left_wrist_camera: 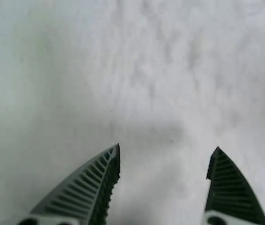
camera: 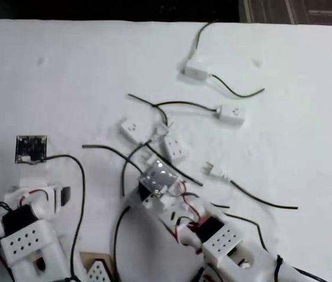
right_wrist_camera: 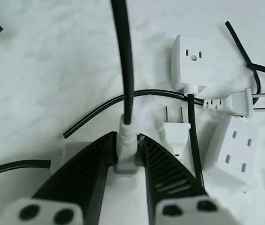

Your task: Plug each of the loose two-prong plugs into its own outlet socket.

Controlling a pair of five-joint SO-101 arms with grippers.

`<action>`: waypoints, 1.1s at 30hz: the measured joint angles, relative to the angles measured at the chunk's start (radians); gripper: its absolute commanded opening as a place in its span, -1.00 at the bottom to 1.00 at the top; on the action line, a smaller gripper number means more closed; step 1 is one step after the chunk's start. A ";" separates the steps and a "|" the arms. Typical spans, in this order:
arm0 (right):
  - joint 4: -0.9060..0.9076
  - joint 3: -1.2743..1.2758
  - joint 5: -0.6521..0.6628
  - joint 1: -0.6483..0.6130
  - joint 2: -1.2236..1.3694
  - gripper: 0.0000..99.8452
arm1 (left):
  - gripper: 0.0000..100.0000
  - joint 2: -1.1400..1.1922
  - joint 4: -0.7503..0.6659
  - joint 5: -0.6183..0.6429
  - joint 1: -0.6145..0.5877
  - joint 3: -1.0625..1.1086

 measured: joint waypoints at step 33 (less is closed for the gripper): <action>0.336 -0.094 -0.255 0.011 0.005 -0.77 | -0.40 0.000 0.000 0.000 0.000 0.000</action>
